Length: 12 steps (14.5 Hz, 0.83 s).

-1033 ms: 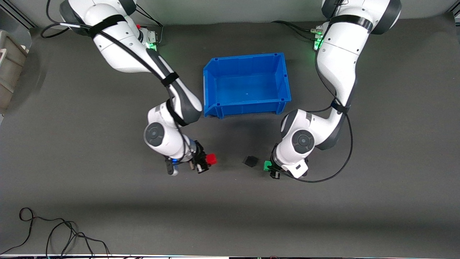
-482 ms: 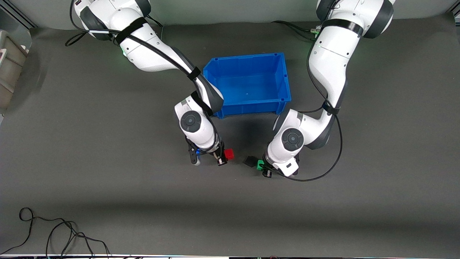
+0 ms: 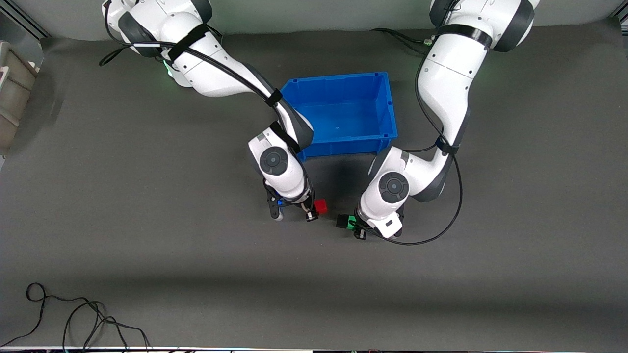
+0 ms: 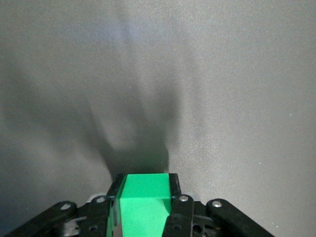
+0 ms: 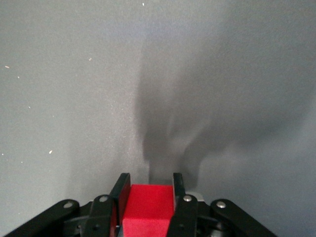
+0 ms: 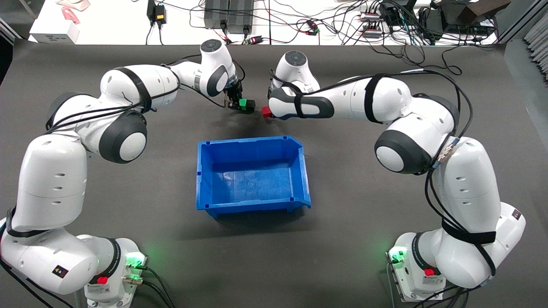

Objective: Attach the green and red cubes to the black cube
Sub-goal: 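Press the red and green cubes against the black cube from both sides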

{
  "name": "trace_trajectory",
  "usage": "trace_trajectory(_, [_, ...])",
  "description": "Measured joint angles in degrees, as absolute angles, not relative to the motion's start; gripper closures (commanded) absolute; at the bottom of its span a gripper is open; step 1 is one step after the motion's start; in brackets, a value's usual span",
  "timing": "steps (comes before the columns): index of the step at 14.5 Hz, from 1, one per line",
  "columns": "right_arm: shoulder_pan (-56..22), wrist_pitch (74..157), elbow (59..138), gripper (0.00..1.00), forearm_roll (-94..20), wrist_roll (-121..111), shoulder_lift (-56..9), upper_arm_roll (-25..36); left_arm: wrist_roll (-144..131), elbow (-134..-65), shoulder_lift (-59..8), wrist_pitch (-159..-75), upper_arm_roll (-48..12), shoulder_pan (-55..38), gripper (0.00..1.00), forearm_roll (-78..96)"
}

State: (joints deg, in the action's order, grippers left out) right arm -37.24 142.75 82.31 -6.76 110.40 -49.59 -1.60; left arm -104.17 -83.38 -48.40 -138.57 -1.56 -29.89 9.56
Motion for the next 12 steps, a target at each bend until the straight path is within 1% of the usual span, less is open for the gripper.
trace_trajectory(6, [-37.25, 142.75, 80.76, 1.0, -6.63, 110.63, -50.87, -1.1, -104.27, -83.03, -48.4, -138.55, -1.57, -30.69, 1.0, 9.56])
trace_trajectory(12, [-37.18, 142.77, 76.05, 1.0, -6.6, 110.63, -54.18, 0.86, -105.93, -82.63, -48.39, -138.46, -1.57, -31.03, 1.0, 9.57])
